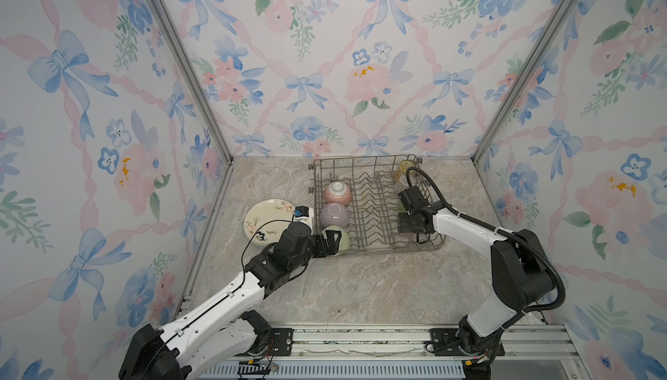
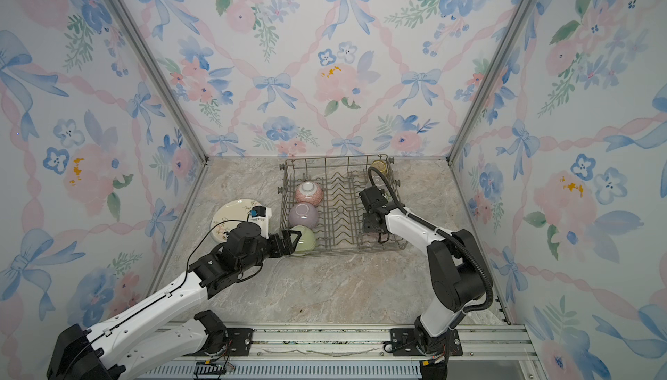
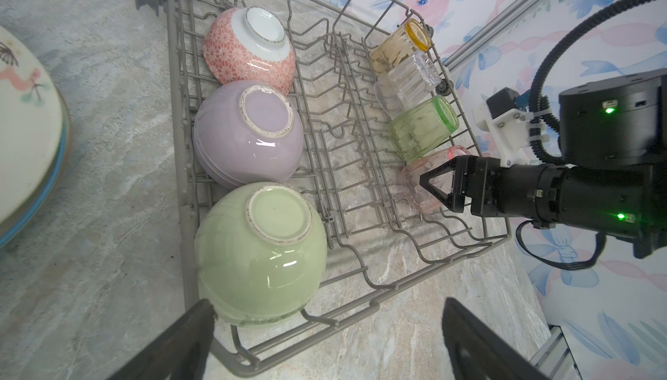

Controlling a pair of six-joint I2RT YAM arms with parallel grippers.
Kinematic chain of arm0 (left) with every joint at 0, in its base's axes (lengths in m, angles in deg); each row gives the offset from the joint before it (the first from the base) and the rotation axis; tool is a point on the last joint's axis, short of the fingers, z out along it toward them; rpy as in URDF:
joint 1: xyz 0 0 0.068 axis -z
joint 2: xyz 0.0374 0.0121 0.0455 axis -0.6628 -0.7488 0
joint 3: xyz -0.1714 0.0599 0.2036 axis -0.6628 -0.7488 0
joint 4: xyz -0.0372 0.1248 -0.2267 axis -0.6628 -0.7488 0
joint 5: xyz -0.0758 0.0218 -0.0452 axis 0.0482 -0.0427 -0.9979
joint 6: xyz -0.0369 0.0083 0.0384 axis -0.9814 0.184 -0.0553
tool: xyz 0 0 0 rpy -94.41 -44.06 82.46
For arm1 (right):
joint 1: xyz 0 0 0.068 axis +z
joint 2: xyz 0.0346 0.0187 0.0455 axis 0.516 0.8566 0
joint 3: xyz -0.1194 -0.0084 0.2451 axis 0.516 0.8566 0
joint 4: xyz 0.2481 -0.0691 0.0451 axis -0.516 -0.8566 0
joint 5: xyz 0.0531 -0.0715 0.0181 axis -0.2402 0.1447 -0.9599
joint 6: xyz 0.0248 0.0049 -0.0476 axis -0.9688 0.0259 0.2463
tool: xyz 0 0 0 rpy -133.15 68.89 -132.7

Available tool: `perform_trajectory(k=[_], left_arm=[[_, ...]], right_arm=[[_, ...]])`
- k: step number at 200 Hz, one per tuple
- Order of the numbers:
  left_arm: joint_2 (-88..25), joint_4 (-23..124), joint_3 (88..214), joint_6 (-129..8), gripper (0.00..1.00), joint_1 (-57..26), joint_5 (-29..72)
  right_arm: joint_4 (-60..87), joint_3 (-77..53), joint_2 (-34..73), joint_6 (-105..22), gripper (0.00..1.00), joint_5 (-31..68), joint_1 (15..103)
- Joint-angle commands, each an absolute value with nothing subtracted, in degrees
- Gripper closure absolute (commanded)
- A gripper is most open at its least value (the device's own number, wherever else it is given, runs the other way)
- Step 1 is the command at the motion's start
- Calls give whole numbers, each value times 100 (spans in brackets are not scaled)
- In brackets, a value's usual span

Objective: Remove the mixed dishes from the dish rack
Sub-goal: 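Lift the pink glass cup out of the rack with the right gripper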

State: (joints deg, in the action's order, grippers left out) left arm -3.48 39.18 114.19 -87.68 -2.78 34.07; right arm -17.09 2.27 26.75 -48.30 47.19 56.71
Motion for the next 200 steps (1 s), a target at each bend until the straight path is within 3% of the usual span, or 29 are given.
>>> perform_trajectory(k=[1,200], left_arm=[[-380,3969,11339,-8743,2,-242,3498],[-700,4293,11568,-8769,2,-341,3516]], right_arm=[[-1706,318,2346,-4964,49,4629,5655],[-799,738,644,-5680,50,3189,5818]])
